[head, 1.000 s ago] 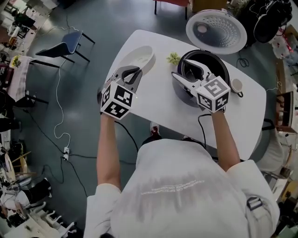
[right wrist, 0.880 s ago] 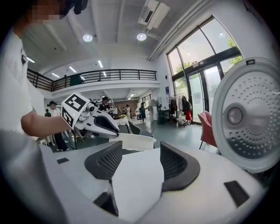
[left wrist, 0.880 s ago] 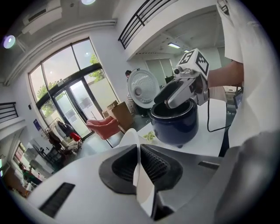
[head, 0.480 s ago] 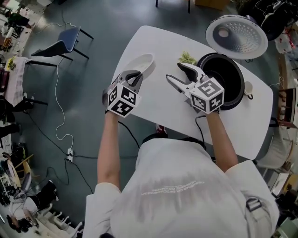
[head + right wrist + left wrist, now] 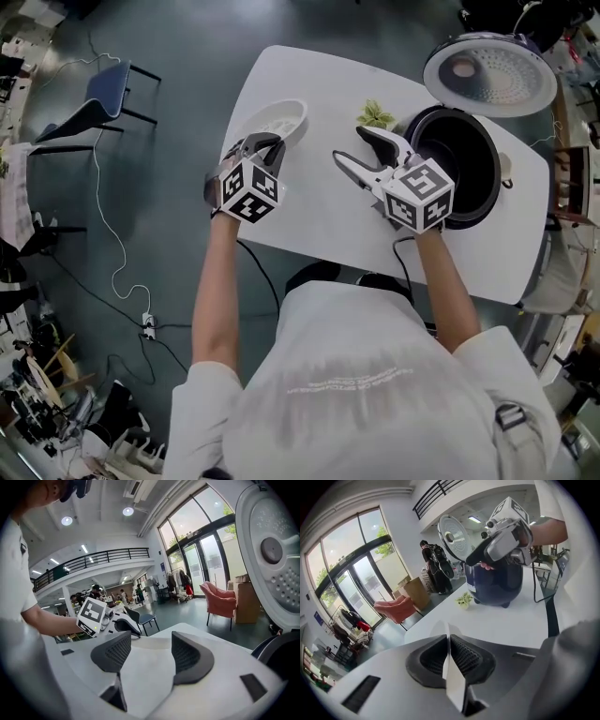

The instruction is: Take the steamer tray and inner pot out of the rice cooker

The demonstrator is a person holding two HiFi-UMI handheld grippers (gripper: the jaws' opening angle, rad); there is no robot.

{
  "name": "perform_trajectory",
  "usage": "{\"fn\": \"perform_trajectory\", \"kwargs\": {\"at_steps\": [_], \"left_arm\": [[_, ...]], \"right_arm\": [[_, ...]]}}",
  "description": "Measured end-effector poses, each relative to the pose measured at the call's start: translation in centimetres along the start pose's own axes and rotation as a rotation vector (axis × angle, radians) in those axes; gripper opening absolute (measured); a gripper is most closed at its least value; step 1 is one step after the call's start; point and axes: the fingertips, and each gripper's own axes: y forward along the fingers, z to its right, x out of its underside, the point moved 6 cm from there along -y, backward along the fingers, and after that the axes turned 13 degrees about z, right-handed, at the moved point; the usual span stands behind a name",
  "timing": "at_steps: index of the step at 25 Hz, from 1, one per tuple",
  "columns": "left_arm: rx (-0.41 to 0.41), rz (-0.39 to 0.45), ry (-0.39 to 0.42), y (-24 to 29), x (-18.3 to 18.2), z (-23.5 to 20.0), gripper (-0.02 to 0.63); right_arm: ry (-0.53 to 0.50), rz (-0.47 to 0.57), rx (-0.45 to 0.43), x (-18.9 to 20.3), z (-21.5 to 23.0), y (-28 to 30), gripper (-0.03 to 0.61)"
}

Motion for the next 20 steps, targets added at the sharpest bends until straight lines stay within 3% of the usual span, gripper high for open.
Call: {"fn": "perform_trajectory", "kwargs": {"at_steps": [3, 12, 20], "left_arm": [[0.031, -0.013, 0.012, 1.5, 0.7, -0.3, 0.035], [0.105, -0.028, -0.057, 5.8, 3.4, -0.1, 0.046], [0.122, -0.071, -0.106, 9.0, 6.3, 0.4, 0.054]], "right_arm": [[0.02, -0.001, 0.038, -0.1, 0.6, 0.3, 0.267], [0.089, -0.036, 0.099, 0.3, 1.1, 0.6, 0.268], [0.146, -0.073, 0.122, 1.9, 1.1, 1.4, 0.268]]}}
